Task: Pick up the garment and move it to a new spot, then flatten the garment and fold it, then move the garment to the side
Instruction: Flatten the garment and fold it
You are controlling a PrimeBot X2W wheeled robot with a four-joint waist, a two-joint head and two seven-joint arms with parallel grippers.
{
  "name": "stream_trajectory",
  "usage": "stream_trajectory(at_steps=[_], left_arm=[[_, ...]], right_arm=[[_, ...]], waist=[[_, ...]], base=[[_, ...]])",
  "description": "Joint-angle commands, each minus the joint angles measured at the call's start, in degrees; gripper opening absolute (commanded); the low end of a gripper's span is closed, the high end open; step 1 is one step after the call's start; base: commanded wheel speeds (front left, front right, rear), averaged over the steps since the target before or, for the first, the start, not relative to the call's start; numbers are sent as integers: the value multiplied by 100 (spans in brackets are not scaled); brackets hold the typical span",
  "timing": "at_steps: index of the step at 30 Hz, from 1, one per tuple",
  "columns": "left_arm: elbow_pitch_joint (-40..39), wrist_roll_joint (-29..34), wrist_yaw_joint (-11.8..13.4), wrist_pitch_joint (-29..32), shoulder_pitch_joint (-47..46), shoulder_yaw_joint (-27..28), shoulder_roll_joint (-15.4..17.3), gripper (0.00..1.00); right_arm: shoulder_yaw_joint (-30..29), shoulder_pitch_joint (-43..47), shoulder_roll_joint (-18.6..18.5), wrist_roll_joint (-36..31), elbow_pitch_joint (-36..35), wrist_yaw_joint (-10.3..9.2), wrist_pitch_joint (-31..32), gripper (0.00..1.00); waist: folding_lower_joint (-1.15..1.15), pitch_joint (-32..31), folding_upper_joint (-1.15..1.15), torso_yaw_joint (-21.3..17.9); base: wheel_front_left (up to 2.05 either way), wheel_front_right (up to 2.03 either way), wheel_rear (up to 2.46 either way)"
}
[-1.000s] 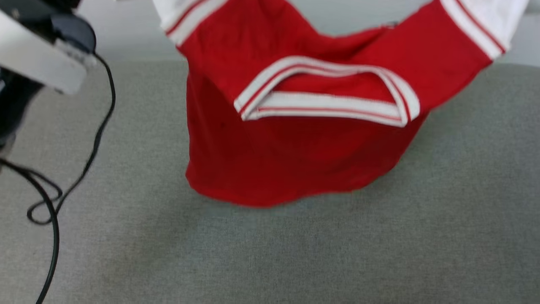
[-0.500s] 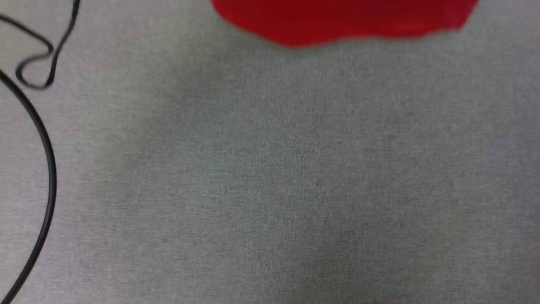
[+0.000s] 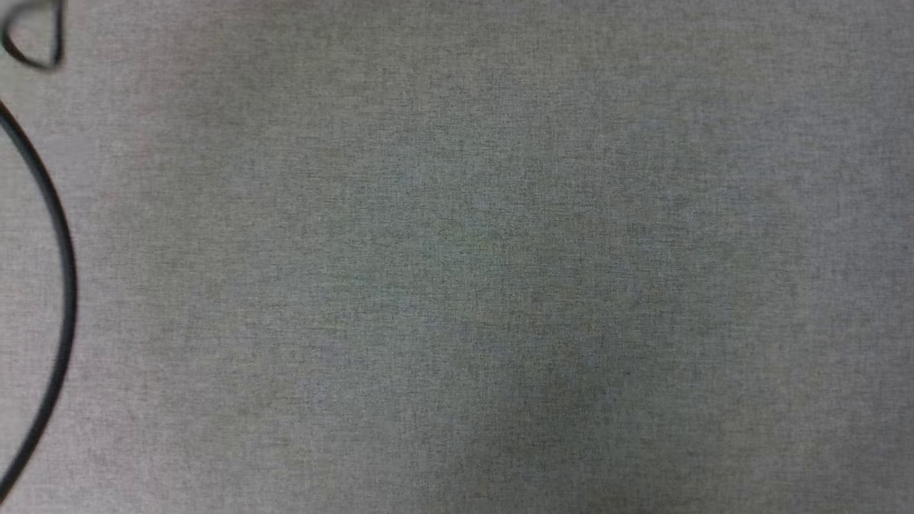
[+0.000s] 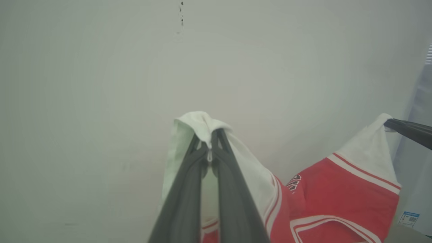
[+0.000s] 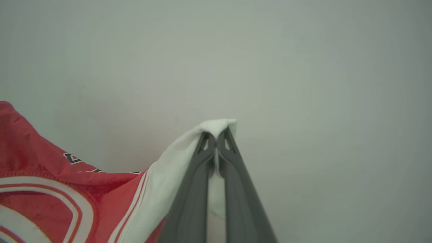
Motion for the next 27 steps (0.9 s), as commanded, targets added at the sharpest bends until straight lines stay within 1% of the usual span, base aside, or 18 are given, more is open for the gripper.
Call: stream_trajectory(at_steps=[1,3,6,12,15,20,25,27], left_arm=[[57,-22,-22,-100,186,-12,41,0],[111,-95,-31,-269,430,-52,92,0],[53,-145,-30,-525,967,-166,252,0],[-434,-305,-25,-932,2383,-262,618,0],[-823,-378,161,-1040,3253,-248,775,0],[-1517,-472,609,-1173,4683,-112,1060,0],[-2107,-551,976,-1226,6075,-64,1249,0],[-2280,-596,1097,-1233,6579,-43,1283,0]], right_arm=[[68,192,18,68,76,-7,-76,0],[199,420,42,191,184,-7,-236,0],[432,887,25,414,200,-7,-461,0],[872,2174,-224,819,-185,-7,-766,0],[1026,2921,-359,996,-488,-7,-822,0],[1286,4175,-600,1105,-1075,-7,-752,0],[1188,5435,-694,1141,-1569,-7,-715,0],[1086,5905,-666,1162,-1744,-7,-691,0]], waist=[[-2,-16,0,-16],[-2,-80,0,-32],[-2,-232,0,-75],[-2,-688,0,-127],[-2,-929,0,-144],[-2,-1303,0,-168],[-2,-1704,0,-212],[-2,-1878,0,-234]], base=[[0,0,0],[0,0,0],[0,0,0],[0,0,0],[0,0,0],[0,0,0],[0,0,0],[0,0,0]])
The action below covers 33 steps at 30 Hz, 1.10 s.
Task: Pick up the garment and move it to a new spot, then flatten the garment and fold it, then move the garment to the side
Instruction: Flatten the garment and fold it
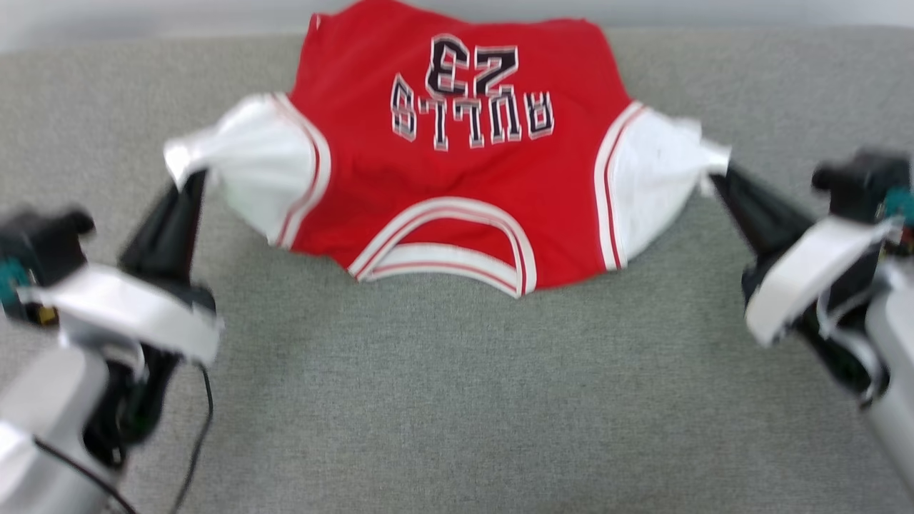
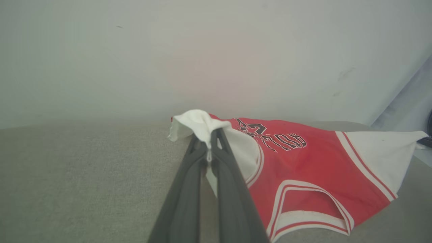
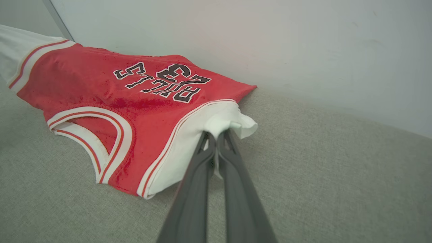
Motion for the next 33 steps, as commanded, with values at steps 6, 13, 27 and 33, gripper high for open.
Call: stream_trajectory(at_steps=[6,13,27,33], left_arm=[[-403,-133,353,-44,1370,210,-27,0],[-485,-125,470,-50,2529,518,-192,0],[-476,-223,518,-46,4301,1128,-540,0],[-314,-248,448,-47,4802,1263,-715,0]], right_arm=[[-256,1337,202,-75,-372,-6,144,0],[-609,2504,414,-141,-511,-6,211,0],[-1127,4387,432,-248,-942,-7,737,0],[-1195,4980,317,-187,-811,-7,960,0]], waist=[[1,-581,0,-87],[1,-1026,0,-65],[1,-1390,0,-154],[1,-1520,0,-152]], base=[[0,0,0],[0,0,0],[0,0,0],[0,0,0]])
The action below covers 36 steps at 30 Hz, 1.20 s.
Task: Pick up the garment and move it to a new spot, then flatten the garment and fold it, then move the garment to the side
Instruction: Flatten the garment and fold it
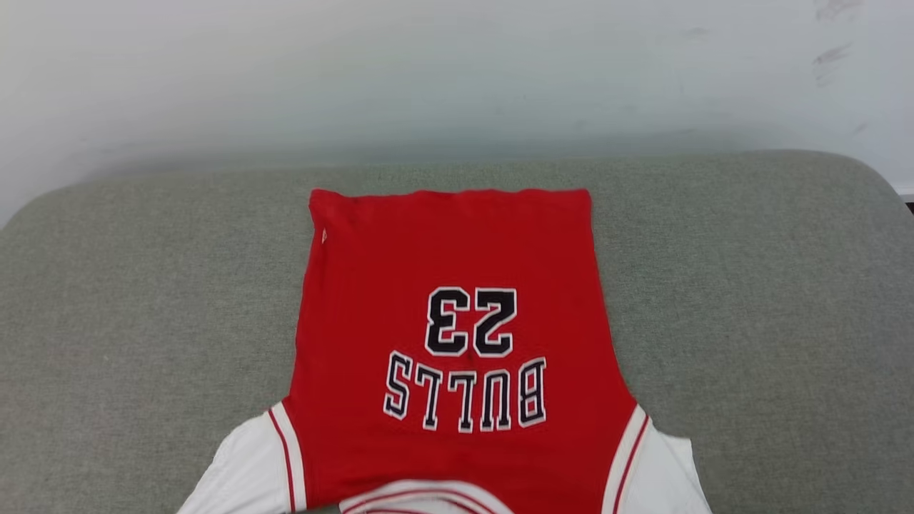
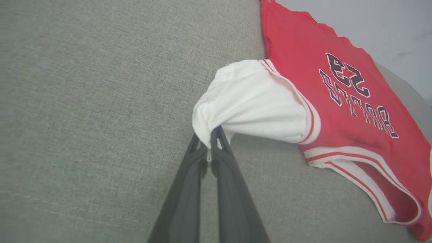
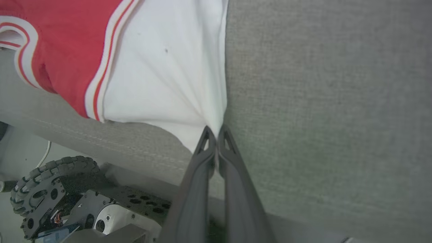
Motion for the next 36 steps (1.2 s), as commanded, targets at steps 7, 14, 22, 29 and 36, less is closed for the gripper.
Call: stream_trajectory(at_steps=[7,14,22,29,36], left_arm=[[108,103,-78,-28,210,32,-129,0],[105,400,-109,-28,-54,-55,-204,0],[-71,772,-121,-28,-415,-91,-381,0],[-235,1151,-130,-28,-896,-138,-590,0],[-171,1462,-334,-21,-1532,-386,-799,0]], right_arm=[[-20,372,-125,132,9,-7,233,0],[-414,92,210,54,-233,-6,140,100],[-1144,-710,367,-300,-1027,-6,-22,100],[-1430,-2365,96,-671,-1228,-6,408,100],[-963,-4114,-416,-636,-752,-7,1864,100]], waist=[[1,-81,0,73],[1,-79,0,180],[1,75,0,431],[1,481,0,811],[1,1040,0,1271]], base=[[0,0,0],[0,0,0],[0,0,0],[0,0,0],[0,0,0]])
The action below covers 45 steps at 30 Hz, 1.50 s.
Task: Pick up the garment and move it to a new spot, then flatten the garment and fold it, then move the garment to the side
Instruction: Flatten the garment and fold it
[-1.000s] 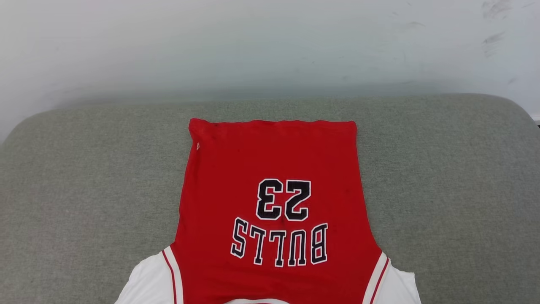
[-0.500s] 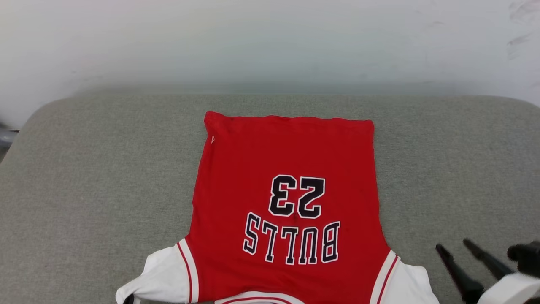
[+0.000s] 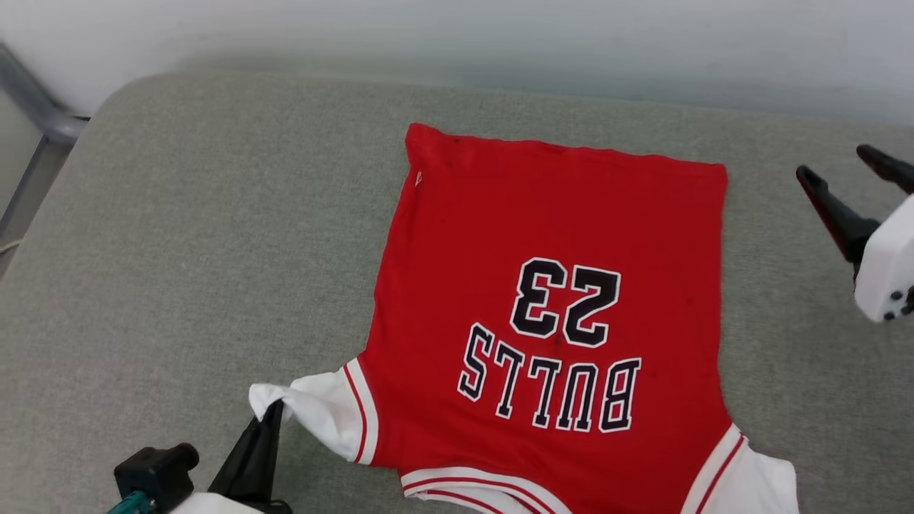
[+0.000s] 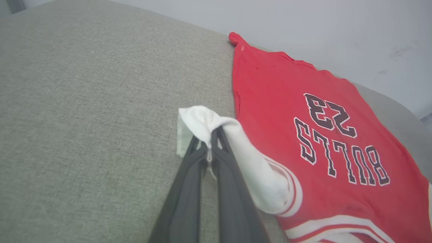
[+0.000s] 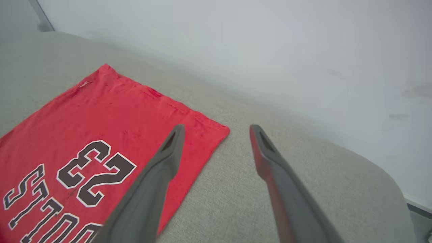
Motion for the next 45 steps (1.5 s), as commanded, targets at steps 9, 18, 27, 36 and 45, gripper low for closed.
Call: stream_trajectory(at_steps=[9,18,27,36,45], left_arm=[[148,310,-269,-14,-728,-104,-429,0],[288,639,-582,-14,-1130,-20,-896,0],[463,906,-842,-14,-1449,97,-1268,0],[639,1128,-1033,-15,-1524,282,-1507,0],[734,1299,-1123,-15,-1372,519,-1546,0]], right_arm=[[509,-1911,-312,206,1268,-5,2545,100],[731,-2793,-567,-80,1842,-6,3847,100],[923,-2813,-563,-287,2237,-5,4227,100],[1091,-2262,-691,-128,2310,-4,4262,0],[926,-2740,-544,-20,2137,-6,3576,0]], waist=[[-1,992,0,726],[-1,1653,0,1109],[-1,2113,0,1309],[-1,2214,0,1331],[-1,1810,0,1051]], base=[[0,0,0],[0,0,0],[0,0,0],[0,0,0],[0,0,0]])
